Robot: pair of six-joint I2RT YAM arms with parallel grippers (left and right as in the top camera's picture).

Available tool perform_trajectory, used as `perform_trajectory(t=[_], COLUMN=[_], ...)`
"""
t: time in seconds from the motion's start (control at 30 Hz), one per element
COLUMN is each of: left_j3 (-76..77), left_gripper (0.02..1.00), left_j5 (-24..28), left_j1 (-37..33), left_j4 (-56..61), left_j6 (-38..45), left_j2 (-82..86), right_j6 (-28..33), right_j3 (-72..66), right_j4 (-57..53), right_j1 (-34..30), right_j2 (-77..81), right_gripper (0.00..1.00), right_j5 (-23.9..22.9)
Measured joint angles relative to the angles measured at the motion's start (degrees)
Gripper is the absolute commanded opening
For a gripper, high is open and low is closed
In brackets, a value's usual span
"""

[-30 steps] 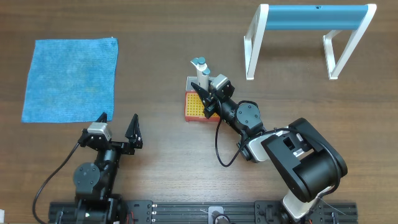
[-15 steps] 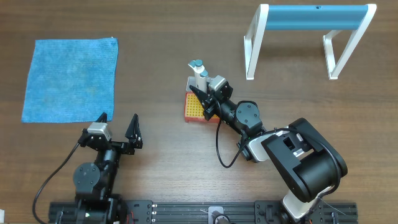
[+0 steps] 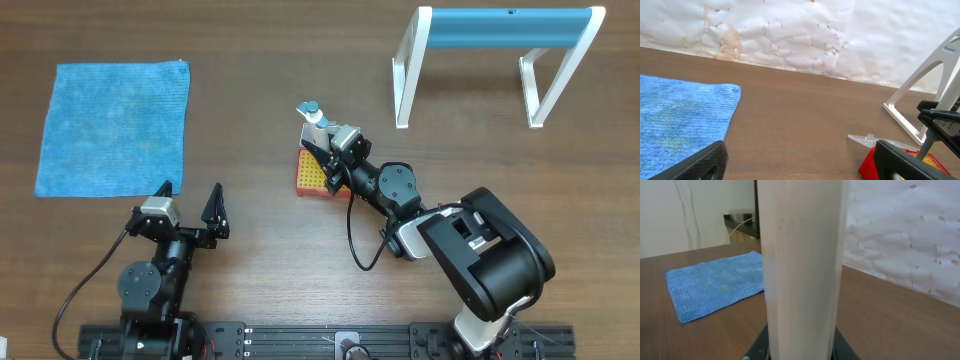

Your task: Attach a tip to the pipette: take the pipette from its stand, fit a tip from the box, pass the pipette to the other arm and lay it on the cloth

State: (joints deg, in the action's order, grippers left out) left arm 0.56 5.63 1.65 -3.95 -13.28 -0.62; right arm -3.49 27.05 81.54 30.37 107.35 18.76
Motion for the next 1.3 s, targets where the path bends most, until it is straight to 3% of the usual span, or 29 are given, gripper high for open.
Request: perform_trajectory(t=[0.3, 0.5, 0.63, 0.7, 0.73, 0.8, 0.83, 0.9, 1.03, 1.3], left_j3=[0.00, 0.00, 0.00, 0.00, 0.00, 0.00, 0.00, 0.00, 0.00, -0.07], left_gripper=[0.936, 0.939, 0.936, 0.936, 0.936, 0.936, 0.936, 0.939, 0.939, 0.936], left_j5=[0.00, 0.00, 0.00, 0.00, 0.00, 0.00, 0.00, 0.00, 0.00, 0.66], left_j1=[0.00, 0.00, 0.00, 0.00, 0.00, 0.00, 0.00, 0.00, 0.00, 0.00], left_j4=[0.00, 0.00, 0.00, 0.00, 0.02, 0.00, 0.00, 0.00, 0.00, 1.11], left_j6=[0.00, 0.00, 0.00, 0.00, 0.00, 0.00, 0.00, 0.00, 0.00, -0.94], left_j2=[0.00, 0.00, 0.00, 0.00, 0.00, 0.00, 0.00, 0.00, 0.00, 0.00], right_j6=[0.24, 1.07, 1.22, 1.22, 1.27, 1.36, 1.27, 1.20, -4.55, -8.31], right_j3=[-0.44, -0.42, 0.63, 4.70, 9.14, 18.71, 20.65, 22.99, 23.02, 23.02], right_j4=[2.97, -11.39, -14.93, -28.20, -39.45, -59.56, -62.27, -65.61, -63.12, -63.39], right_j1=[0.00, 0.00, 0.00, 0.00, 0.02, 0.57, 0.72, 0.79, 0.87, 0.87], right_j2=[0.63, -11.82, -21.44, -25.77, -28.22, -32.63, -33.42, -33.97, -33.86, -33.86], right_gripper=[0.084, 0.080, 0.080, 0.080, 0.080, 0.080, 0.082, 0.080, 0.080, 0.080], right_j5=[0.33, 0.28, 0.72, 4.94, 10.97, 18.75, 19.80, 21.94, 22.84, 23.43])
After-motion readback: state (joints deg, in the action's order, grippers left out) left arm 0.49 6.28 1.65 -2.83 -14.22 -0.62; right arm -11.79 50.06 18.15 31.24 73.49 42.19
